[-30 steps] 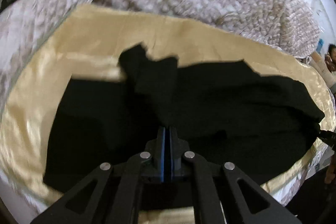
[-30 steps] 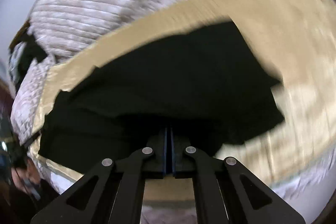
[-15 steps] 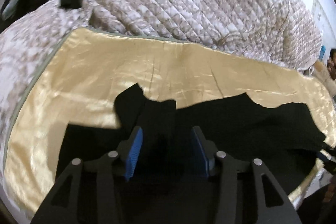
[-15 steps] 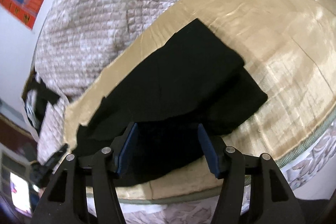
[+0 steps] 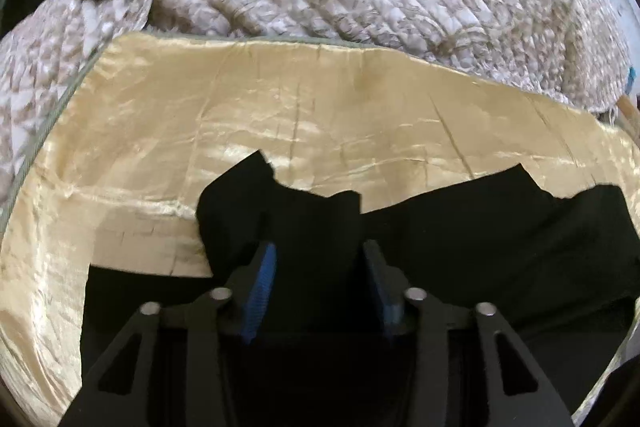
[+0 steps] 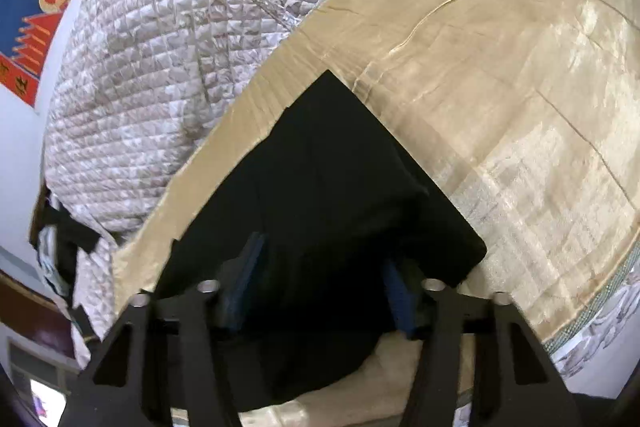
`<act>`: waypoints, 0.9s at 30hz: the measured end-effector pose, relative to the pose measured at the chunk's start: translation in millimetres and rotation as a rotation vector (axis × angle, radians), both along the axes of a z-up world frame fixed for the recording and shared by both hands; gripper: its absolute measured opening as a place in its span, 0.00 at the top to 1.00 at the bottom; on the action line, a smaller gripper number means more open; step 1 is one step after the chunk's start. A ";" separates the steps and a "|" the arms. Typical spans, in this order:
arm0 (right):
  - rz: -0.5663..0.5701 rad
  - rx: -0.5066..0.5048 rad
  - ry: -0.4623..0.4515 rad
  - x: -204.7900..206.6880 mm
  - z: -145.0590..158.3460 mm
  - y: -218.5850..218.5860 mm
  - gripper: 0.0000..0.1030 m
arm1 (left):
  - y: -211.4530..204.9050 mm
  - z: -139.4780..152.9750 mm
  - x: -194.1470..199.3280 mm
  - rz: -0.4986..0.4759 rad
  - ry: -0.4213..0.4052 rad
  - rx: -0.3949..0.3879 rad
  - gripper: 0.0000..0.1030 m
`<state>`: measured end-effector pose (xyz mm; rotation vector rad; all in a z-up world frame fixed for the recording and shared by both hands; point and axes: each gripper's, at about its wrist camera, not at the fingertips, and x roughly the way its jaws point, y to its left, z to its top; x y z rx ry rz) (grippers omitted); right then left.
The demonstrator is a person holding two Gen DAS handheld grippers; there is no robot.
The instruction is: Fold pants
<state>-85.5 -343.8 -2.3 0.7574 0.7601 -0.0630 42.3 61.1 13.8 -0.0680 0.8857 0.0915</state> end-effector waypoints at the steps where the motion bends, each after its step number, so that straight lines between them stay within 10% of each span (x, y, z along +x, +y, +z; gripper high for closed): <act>1: -0.003 -0.007 0.011 0.5 -1.7 0.1 0.67 | -3.8 -0.6 1.3 -0.012 0.001 0.015 0.70; 5: -0.011 0.004 0.017 1.5 -6.8 -3.8 0.78 | -5.7 -0.4 3.1 0.006 -0.015 0.035 0.94; 15: -0.020 0.006 -0.046 -7.7 2.7 -3.6 0.89 | 38.5 61.7 -105.2 0.336 -0.277 -0.021 0.95; 23: -0.031 -0.003 -0.072 -17.9 11.4 -2.8 0.90 | 92.1 11.5 -140.4 0.474 -0.060 -0.136 0.89; 27: -0.043 0.030 0.002 -18.4 -1.4 -7.8 0.90 | 104.0 13.3 -150.5 0.523 -0.084 -0.168 0.81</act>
